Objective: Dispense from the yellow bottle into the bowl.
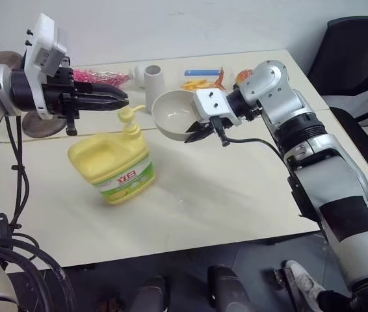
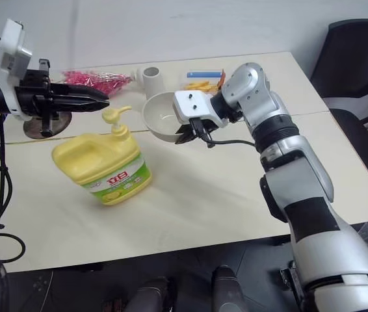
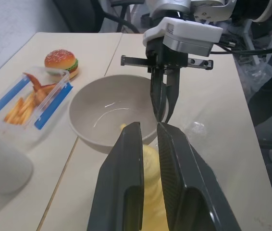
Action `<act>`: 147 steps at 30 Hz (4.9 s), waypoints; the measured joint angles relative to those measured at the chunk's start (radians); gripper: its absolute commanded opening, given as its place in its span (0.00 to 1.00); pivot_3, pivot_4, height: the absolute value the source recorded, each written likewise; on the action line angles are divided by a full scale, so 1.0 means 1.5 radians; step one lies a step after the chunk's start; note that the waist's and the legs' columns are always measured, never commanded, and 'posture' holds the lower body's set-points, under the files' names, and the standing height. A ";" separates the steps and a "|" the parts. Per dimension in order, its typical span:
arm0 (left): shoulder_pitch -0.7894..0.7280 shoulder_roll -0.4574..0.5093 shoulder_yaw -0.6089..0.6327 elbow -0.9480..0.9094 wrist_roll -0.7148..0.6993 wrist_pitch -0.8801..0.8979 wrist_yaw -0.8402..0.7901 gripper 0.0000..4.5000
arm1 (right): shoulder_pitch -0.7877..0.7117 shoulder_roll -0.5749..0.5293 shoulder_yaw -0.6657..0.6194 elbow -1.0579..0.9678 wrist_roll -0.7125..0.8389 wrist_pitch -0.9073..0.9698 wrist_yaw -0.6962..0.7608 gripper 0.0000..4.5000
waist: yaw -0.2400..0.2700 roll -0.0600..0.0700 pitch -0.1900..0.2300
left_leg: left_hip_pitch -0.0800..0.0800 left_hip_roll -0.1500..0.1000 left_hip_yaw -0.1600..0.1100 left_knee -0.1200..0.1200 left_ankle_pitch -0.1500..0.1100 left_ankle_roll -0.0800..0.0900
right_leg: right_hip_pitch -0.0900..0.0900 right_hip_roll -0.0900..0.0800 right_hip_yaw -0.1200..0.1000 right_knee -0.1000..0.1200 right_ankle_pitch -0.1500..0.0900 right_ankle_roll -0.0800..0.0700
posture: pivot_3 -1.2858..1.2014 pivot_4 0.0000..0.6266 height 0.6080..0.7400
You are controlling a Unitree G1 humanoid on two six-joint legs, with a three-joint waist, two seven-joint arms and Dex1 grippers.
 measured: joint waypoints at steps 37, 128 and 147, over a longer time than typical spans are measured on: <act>0.058 0.009 0.024 -0.019 0.071 -0.043 -0.011 0.12 | -0.056 0.050 0.005 0.031 0.008 -0.019 0.003 0.00 | -0.001 0.000 0.000 | -0.001 -0.002 -0.005 0.001 -0.001 -0.002 | -0.007 0.000 0.001 0.009 0.000 0.000 | 0.52 0.24 1.00; 0.066 -0.052 0.029 0.063 0.100 -0.076 -0.035 0.12 | -0.079 0.058 0.051 0.046 0.033 -0.036 0.005 0.00 | 0.000 0.001 -0.008 | 0.003 -0.005 -0.017 0.006 -0.004 -0.005 | -0.007 0.003 0.008 0.012 0.000 0.000 | 0.52 0.24 1.00; 0.023 -0.064 0.038 0.116 0.088 -0.001 -0.033 0.12 | -0.079 0.054 0.060 0.046 0.034 -0.044 0.005 0.00 | 0.000 0.001 -0.010 | 0.005 -0.006 -0.017 0.003 -0.004 -0.005 | -0.006 0.003 0.008 0.012 0.000 0.000 | 0.52 0.24 1.00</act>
